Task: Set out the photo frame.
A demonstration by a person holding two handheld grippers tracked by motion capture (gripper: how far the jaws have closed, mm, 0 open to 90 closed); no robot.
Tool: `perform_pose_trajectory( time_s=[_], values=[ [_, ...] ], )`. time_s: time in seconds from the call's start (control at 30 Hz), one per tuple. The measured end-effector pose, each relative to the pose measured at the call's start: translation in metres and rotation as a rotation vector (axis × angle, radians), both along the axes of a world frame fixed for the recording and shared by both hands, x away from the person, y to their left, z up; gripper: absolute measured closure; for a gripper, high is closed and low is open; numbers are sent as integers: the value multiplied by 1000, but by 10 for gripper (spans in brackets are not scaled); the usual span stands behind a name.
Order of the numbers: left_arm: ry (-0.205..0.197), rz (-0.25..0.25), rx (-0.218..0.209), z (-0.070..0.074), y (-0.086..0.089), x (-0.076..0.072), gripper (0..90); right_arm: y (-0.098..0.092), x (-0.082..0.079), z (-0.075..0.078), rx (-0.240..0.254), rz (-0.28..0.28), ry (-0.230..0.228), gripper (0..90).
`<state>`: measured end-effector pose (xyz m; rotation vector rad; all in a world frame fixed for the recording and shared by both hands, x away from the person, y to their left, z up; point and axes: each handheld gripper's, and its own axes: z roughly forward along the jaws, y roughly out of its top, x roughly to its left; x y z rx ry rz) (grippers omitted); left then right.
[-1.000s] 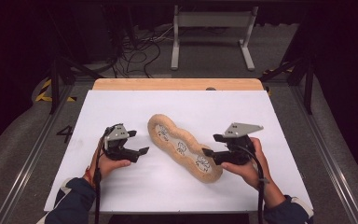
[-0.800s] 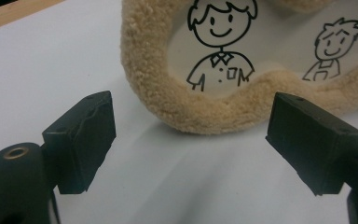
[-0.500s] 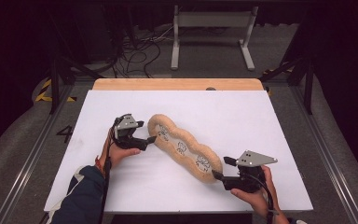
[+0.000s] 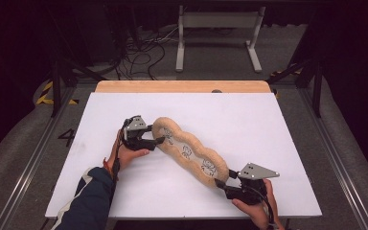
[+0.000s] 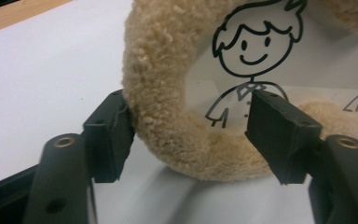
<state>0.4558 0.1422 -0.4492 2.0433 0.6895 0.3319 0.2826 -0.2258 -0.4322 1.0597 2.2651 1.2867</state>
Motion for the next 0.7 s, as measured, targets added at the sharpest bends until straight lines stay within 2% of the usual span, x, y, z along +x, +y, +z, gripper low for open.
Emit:
perform_pose_trajectory(
  time_s=[0.07,0.17,0.27,0.3,0.4,0.53,0.6,0.7],
  values=[
    [3,5,7,0,0,0,390,1,-1,1,2,-4,-10,512],
    [-5,20,14,0,1,0,468,3,-3,2,11,-9,-27,578],
    [-13,31,24,1,2,-1,501,3,-3,1,4,-7,-31,596],
    [-18,37,31,1,2,-1,551,3,-3,2,4,-4,-32,606],
    [-15,50,27,1,3,-1,606,3,-2,1,2,-1,-28,616],
    [-14,57,37,2,3,-2,621,4,-2,1,-1,4,-28,619],
    [-8,57,28,2,4,-2,626,3,-1,1,0,9,-25,622],
    [0,53,25,2,5,-3,631,-3,4,0,32,23,2,627]
  ],
)
